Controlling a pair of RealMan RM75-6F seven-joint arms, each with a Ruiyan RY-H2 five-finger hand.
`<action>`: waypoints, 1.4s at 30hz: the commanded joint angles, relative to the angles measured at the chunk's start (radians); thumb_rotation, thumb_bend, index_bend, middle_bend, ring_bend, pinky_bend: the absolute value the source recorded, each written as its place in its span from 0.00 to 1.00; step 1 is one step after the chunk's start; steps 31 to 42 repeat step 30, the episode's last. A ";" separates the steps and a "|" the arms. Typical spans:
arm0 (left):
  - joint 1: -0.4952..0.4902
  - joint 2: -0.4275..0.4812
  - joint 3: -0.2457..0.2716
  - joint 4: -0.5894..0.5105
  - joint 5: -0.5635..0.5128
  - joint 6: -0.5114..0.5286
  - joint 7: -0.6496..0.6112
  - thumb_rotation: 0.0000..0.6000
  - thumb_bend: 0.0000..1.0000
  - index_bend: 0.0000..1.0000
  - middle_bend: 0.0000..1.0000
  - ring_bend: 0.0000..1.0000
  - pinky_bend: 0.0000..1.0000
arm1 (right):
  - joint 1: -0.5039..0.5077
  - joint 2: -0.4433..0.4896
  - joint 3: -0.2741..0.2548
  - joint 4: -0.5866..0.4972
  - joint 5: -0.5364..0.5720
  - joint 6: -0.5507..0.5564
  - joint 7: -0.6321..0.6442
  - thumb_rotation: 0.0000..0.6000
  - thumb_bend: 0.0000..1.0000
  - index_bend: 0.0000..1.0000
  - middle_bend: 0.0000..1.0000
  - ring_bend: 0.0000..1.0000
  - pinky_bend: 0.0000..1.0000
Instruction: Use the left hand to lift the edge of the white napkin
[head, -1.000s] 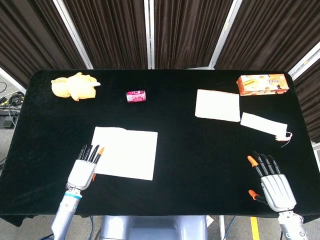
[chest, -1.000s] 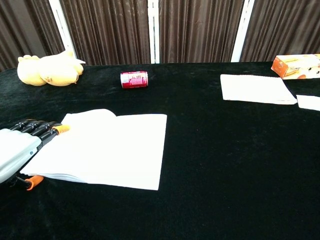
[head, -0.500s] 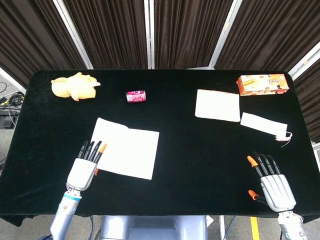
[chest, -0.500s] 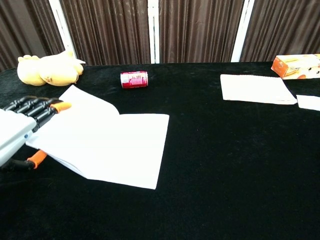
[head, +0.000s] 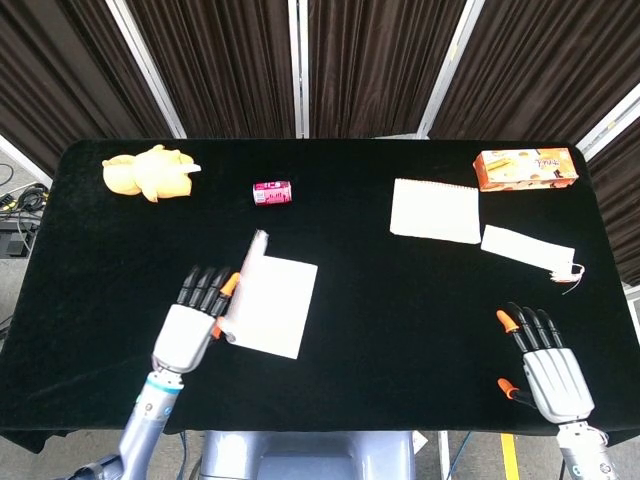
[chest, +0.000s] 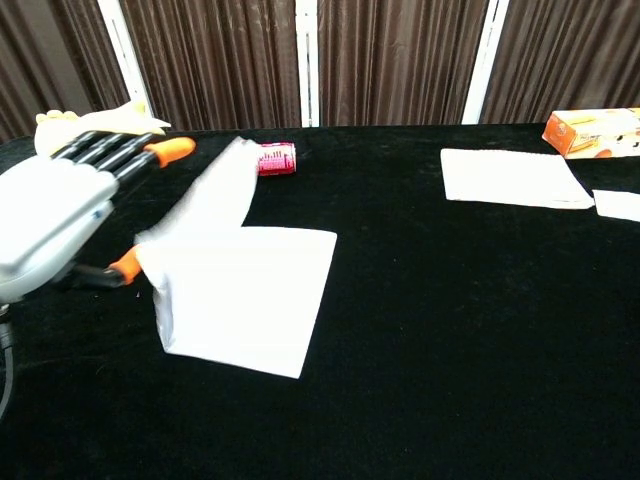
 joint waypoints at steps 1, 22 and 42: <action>-0.025 -0.029 -0.012 0.023 0.013 -0.009 -0.003 1.00 0.47 0.00 0.00 0.00 0.00 | -0.001 0.005 0.000 -0.007 -0.007 0.007 0.004 1.00 0.04 0.00 0.00 0.00 0.00; 0.152 0.209 0.029 -0.121 -0.093 0.157 -0.056 1.00 0.19 0.00 0.00 0.00 0.00 | -0.004 0.006 0.008 -0.001 0.007 0.010 0.002 1.00 0.04 0.00 0.00 0.00 0.00; 0.277 0.349 0.075 -0.205 -0.135 0.266 -0.191 1.00 0.17 0.00 0.00 0.00 0.00 | -0.003 0.003 0.010 -0.007 0.001 0.014 -0.006 1.00 0.04 0.00 0.00 0.00 0.00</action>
